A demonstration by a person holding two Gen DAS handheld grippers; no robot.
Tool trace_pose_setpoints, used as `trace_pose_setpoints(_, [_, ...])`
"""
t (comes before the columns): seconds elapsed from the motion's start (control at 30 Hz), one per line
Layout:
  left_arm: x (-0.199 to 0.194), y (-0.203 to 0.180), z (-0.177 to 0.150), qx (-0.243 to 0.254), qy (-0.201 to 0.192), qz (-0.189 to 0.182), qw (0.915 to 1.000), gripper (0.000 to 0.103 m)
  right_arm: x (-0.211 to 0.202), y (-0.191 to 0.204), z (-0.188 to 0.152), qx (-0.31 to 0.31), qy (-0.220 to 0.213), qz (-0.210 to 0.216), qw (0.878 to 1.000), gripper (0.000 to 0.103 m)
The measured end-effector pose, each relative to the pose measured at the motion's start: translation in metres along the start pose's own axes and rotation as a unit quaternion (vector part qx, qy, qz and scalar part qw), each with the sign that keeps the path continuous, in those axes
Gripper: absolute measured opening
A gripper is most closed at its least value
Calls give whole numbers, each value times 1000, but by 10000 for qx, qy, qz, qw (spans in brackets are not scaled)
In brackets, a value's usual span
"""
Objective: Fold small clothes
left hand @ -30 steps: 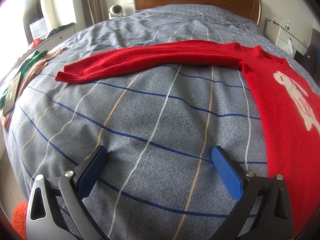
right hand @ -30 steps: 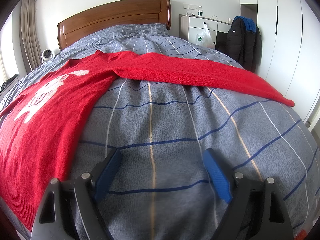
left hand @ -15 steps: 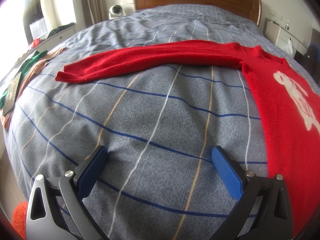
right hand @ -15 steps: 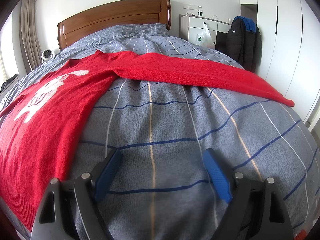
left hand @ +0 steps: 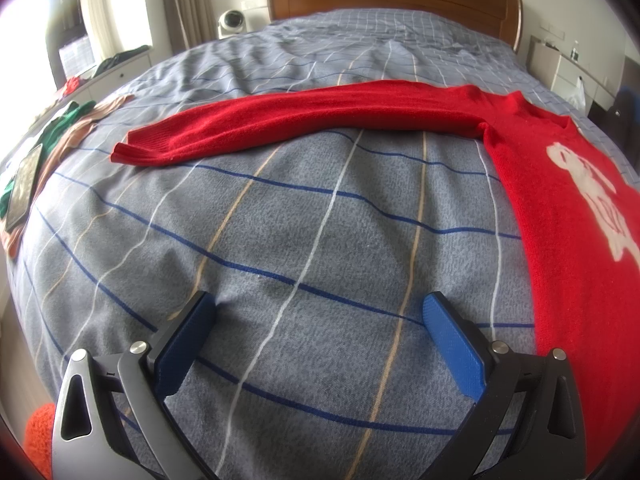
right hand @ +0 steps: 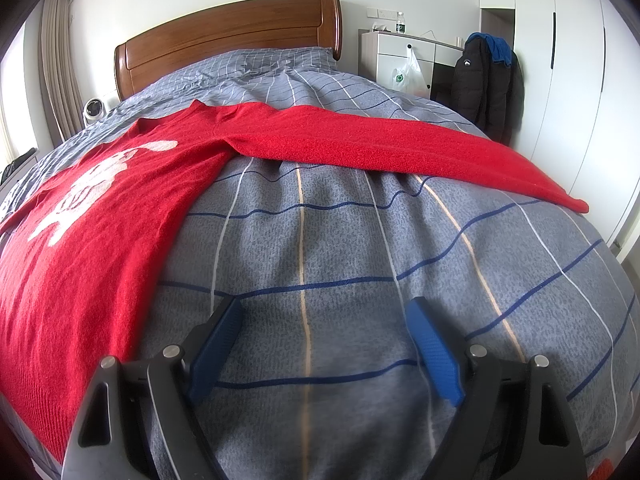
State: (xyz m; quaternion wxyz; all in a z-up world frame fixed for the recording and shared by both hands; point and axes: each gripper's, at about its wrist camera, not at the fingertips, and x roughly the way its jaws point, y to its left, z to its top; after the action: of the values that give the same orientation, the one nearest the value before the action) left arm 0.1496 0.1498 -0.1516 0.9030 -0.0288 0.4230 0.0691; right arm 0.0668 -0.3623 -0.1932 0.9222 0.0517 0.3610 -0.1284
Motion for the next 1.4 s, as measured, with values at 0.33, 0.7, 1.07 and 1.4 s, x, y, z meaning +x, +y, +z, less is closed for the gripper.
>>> trace_pose_setpoints(0.33, [0, 0, 0, -4, -4, -4, 10000, 103, 0, 0, 0, -1, -1, -1, 10000, 84])
trace_pose_setpoints(0.7, [-2, -1, 1, -38, -44, 25, 10000, 103, 0, 0, 0, -2, 0, -2, 10000, 84])
trace_pose_setpoints(1.07, [-2, 2, 1, 19, -92, -36, 9999, 103, 0, 1, -1, -3, -1, -5, 10000, 84])
trace_pose_setpoints(1.4, [-2, 2, 0, 36, -69, -98, 9999, 103, -15, -30, 22, 669, 309, 789, 9942, 84])
